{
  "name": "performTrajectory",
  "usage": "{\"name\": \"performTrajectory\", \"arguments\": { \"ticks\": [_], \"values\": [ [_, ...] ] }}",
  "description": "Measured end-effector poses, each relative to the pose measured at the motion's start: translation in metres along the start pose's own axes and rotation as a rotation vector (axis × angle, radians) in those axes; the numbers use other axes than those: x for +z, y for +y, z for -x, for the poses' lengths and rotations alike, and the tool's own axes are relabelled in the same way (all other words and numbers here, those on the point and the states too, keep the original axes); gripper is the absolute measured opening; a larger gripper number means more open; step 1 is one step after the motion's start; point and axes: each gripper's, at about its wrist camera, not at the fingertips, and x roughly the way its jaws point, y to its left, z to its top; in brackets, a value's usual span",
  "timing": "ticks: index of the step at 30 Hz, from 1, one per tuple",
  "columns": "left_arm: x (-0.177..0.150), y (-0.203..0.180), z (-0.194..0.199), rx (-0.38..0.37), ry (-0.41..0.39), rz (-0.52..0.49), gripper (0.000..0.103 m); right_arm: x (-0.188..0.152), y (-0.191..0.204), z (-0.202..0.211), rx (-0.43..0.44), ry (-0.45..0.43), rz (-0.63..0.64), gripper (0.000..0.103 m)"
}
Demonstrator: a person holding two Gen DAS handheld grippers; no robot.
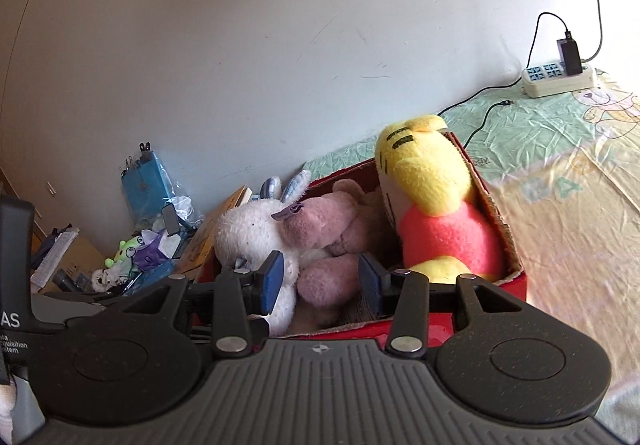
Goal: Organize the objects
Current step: 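Open the right tool and release the white bunny into the box, then withdraw the right tool from the box and back away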
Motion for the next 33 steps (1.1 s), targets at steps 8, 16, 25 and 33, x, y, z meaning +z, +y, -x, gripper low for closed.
{"name": "performTrajectory", "arguments": {
  "ticks": [8,16,25,33],
  "values": [
    [-0.008,-0.011,0.006,0.023,-0.004,-0.011,0.094,-0.005,-0.002,0.01,-0.024,-0.012,-0.013,0.046],
    [-0.027,-0.027,-0.005,0.007,0.076,-0.02,0.094,-0.017,0.0,0.016,-0.063,0.003,0.008,0.046],
    [-0.042,-0.056,-0.023,-0.045,0.159,-0.06,0.094,-0.028,-0.02,0.021,-0.183,0.069,-0.015,0.046],
    [-0.037,-0.089,-0.019,-0.039,0.163,-0.079,0.094,-0.02,-0.049,0.028,-0.275,0.1,0.009,0.049]
  ]
}}
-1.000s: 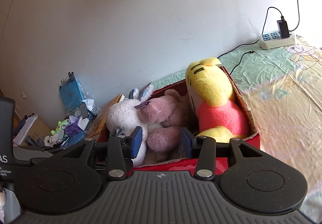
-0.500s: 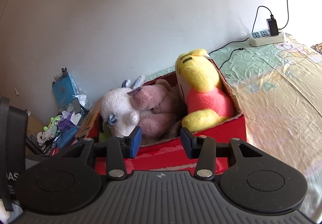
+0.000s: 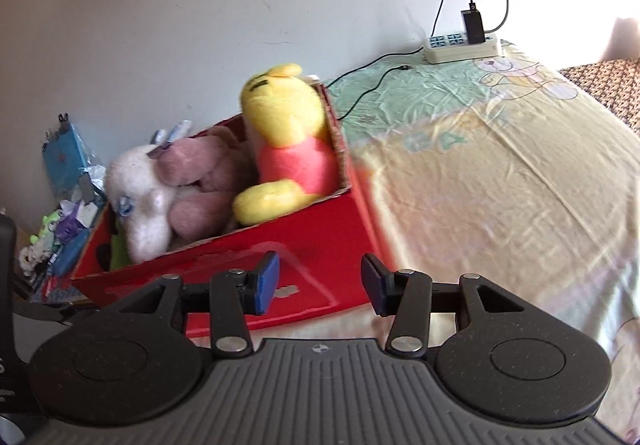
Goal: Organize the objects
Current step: 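Withdraw the right tool from the box and back away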
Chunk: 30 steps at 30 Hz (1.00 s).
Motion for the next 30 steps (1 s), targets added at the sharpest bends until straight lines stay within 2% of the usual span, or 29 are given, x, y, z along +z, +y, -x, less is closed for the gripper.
{"name": "performTrajectory", "arguments": {
  "ticks": [4,6,16,24,30],
  "values": [
    [0.006,-0.025,0.003,0.008,0.0,-0.005,0.094,0.007,-0.027,0.008,-0.041,0.002,-0.001,0.051],
    [0.008,-0.04,0.003,0.009,0.007,-0.002,0.094,0.01,-0.042,0.011,-0.071,0.012,0.001,0.055],
    [0.02,-0.115,0.009,-0.009,-0.001,-0.033,0.099,0.025,-0.112,0.029,-0.137,0.023,-0.01,0.057],
    [0.025,-0.158,0.011,0.001,-0.001,-0.027,0.099,0.032,-0.15,0.029,-0.146,0.053,-0.005,0.059],
    [0.025,-0.168,0.002,0.035,0.013,0.003,0.099,0.032,-0.163,0.027,-0.132,0.079,0.024,0.063]
  ]
}}
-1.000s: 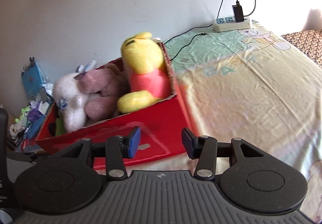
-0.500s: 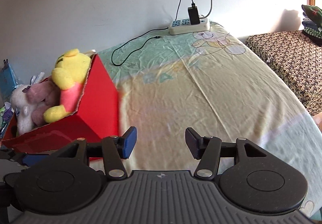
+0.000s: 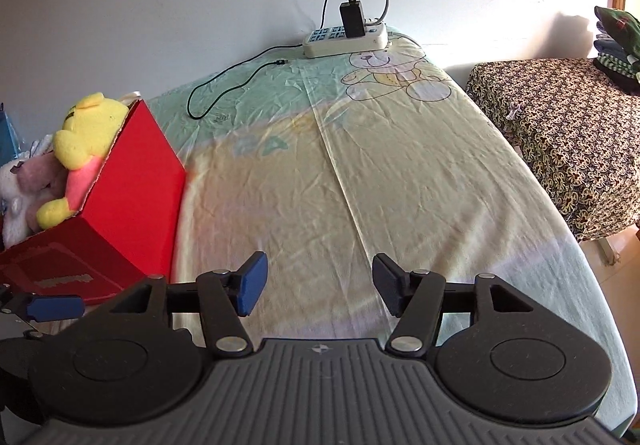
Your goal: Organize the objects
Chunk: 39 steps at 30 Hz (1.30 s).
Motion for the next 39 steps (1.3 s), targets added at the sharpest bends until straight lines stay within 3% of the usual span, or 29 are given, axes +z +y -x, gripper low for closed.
{"name": "performTrajectory", "arguments": {
  "ticks": [11,23,35,39],
  "values": [
    [0.0,-0.007,0.009,0.07,-0.01,0.019,0.099,0.006,-0.001,0.001,0.013,0.001,0.044,0.066],
    [0.023,0.077,0.047,0.177,-0.086,0.157,0.099,0.039,0.072,0.021,0.068,-0.035,0.122,0.071],
    [0.022,0.174,0.07,0.214,-0.117,0.212,0.099,0.048,0.17,0.034,0.037,-0.068,0.165,0.084],
    [0.02,0.198,0.071,0.217,-0.123,0.216,0.099,0.041,0.2,0.036,-0.026,-0.094,0.192,0.09]
  ]
}}
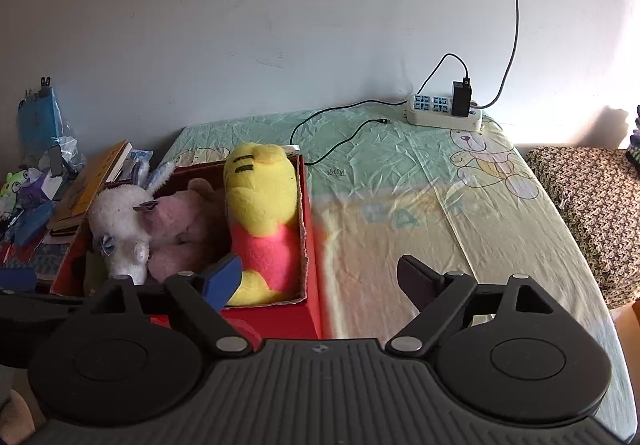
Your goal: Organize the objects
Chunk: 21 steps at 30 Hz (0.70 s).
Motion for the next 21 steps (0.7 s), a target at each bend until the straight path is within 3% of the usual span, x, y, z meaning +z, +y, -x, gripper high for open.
{"name": "performTrajectory", "arguments": {
  "ticks": [9,21],
  "values": [
    [-0.001,0.048,-0.013,-0.017,-0.027,0.011,0.099,-0.002,0.034,-0.005,-0.031,-0.004,-0.039,0.089],
    [-0.008,0.086,-0.034,-0.04,-0.003,0.013,0.099,-0.011,0.069,-0.011,-0.054,0.02,-0.076,0.089]
  ]
}}
